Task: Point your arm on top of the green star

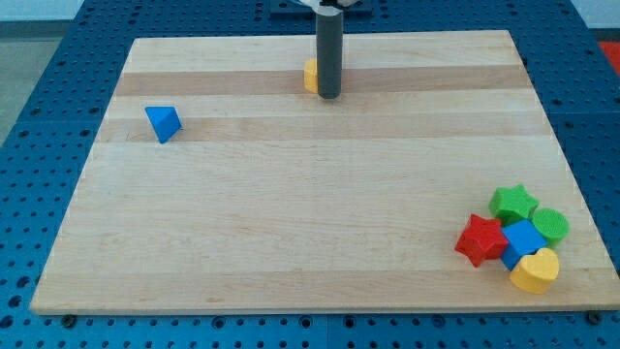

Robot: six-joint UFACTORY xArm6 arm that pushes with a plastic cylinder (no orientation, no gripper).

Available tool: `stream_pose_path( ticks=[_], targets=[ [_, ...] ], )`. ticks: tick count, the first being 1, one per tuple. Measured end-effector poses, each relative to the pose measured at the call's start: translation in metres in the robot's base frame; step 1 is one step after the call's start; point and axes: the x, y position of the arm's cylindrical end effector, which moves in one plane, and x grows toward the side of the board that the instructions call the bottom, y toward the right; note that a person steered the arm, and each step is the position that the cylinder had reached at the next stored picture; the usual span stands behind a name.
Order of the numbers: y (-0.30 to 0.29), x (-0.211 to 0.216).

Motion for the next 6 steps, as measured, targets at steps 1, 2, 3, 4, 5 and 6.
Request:
stream_pose_path(
  ticks=[1, 2, 3, 4, 5, 6],
  targets=[
    [0.014, 0.016],
    [0.074, 0.049],
    [0.13, 0.072],
    [0.173, 0.092],
    [0.187, 0.12],
    [0.207, 0.161]
  ],
)
